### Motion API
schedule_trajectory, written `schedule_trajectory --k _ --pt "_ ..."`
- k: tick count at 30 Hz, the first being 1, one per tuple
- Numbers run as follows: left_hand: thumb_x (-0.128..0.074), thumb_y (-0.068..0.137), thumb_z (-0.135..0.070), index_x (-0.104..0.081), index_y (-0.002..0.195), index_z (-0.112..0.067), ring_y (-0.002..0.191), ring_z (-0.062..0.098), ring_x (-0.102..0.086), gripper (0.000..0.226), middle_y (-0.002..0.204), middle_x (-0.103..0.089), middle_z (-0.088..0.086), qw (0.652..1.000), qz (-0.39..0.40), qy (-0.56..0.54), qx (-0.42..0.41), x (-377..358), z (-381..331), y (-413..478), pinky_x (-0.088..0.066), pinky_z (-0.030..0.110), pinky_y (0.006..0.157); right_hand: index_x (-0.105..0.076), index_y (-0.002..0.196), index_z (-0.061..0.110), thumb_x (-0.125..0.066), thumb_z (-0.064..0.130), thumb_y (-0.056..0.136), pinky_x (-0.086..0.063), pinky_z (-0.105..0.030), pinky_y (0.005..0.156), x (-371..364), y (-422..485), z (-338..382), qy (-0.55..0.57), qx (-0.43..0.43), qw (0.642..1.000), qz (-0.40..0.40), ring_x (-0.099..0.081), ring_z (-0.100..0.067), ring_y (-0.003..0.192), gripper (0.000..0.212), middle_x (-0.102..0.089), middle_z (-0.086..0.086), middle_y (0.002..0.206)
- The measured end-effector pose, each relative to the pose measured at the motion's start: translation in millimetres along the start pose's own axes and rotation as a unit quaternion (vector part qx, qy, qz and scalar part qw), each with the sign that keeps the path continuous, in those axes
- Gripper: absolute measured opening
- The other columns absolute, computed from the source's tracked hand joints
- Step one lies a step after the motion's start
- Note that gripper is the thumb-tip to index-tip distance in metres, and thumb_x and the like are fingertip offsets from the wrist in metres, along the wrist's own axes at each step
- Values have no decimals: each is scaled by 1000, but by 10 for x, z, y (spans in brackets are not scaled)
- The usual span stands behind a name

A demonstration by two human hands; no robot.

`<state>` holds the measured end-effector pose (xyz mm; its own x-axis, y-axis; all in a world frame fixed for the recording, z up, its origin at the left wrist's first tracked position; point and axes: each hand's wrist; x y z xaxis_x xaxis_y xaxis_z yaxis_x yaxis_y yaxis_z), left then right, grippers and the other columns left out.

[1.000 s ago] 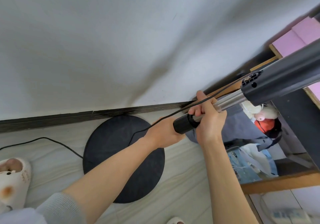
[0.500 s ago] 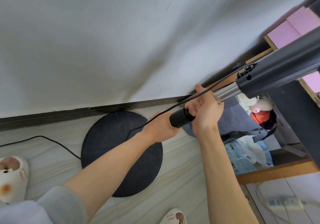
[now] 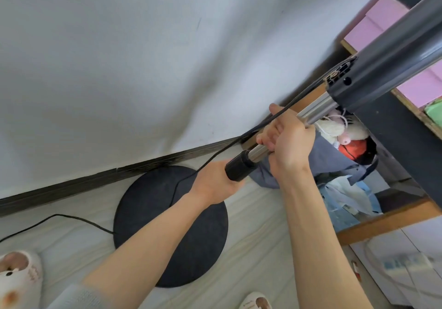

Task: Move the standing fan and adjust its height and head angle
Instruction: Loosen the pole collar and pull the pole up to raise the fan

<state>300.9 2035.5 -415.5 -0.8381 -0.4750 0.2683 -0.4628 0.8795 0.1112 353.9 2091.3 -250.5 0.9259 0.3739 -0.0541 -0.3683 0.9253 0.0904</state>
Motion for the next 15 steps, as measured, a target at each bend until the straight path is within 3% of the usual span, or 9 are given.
schedule_trajectory --k 3,5,8,11,13,15 --pt "-58 66 -49 -50 69 -47 50 10 -50 8 59 -57 -22 1000 5 9 8 -38 47 23 -46 29 48 -61 65 9 -60 13 75 -38 -26 47 71 7 -41 7 3 1000 17 -22 -15 43 11 -29 7 45" --pt "-57 65 -49 -48 67 -44 50 15 -48 10 53 -53 -16 1000 6 23 17 -47 74 40 -47 35 51 -58 65 12 -68 12 73 -44 -26 51 121 14 -82 15 10 998 63 -37 -14 43 13 -39 4 47" --pt "-57 63 -49 -49 67 -45 51 13 -53 10 55 -56 -11 1000 4 13 19 -27 62 55 -51 41 52 -66 59 23 -77 16 60 -50 -29 62 131 -24 -183 18 -11 990 143 -66 -18 68 14 -66 -1 66" --pt "-57 61 -48 -52 71 -45 55 11 -54 11 68 -62 -15 1000 -9 -6 10 -10 30 38 -51 38 51 -72 59 21 -75 19 63 -53 -32 74 115 -50 -293 -26 -2 987 156 -74 -21 86 6 -74 -2 72" --pt "-59 60 -48 -54 75 -46 55 7 -56 16 71 -64 -18 1000 -10 -18 19 -11 32 26 -51 33 50 -64 48 21 -76 31 72 -53 -29 66 94 -51 -331 -46 4 990 131 -72 -16 70 29 -67 -1 57" --pt "-60 60 -49 -55 77 -48 58 5 -59 18 74 -65 -20 999 -7 -22 29 -20 43 14 -54 33 53 -46 41 23 -78 43 75 -43 -23 48 57 -68 -331 -49 -3 994 95 -49 -16 40 51 -46 1 40"
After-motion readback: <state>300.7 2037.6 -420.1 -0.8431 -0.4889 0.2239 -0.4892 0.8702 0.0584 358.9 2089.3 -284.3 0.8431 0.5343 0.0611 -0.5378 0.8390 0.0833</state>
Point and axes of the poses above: each hand's wrist, its own y-axis towards the middle knuckle, its own x-axis out of the back of the hand, z = x × y
